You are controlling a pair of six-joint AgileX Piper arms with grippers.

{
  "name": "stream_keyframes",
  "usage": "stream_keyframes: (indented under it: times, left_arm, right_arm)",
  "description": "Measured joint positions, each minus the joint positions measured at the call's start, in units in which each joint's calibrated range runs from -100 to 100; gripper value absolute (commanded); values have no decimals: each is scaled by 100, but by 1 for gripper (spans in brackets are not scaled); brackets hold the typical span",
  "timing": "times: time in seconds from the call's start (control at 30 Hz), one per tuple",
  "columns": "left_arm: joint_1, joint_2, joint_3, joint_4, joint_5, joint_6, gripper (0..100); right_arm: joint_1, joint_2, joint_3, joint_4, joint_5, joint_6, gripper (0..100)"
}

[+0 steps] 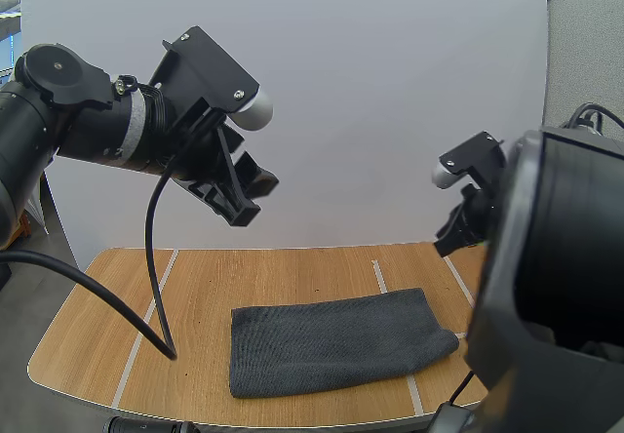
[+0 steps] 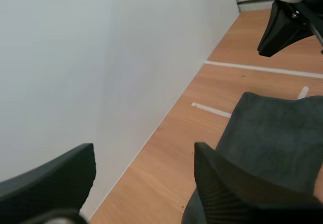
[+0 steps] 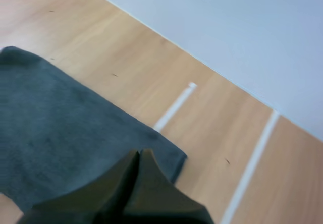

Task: Fold the towel

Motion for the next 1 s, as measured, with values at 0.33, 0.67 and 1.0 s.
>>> stream_keyframes:
  times: [0.33,0.67,1.0]
  left_arm:
    - [10,823,0,171,-282,-32,87]
    - [585,2829,0,-644,497,875,87]
    - [1001,3960,0,-910,534,2081,87]
  right_arm:
    - [1018,-41,0,35,25,2,0]
    - [1199,-1475,15,35,43,2,0]
    - [1714,-2690,15,35,63,2,0]
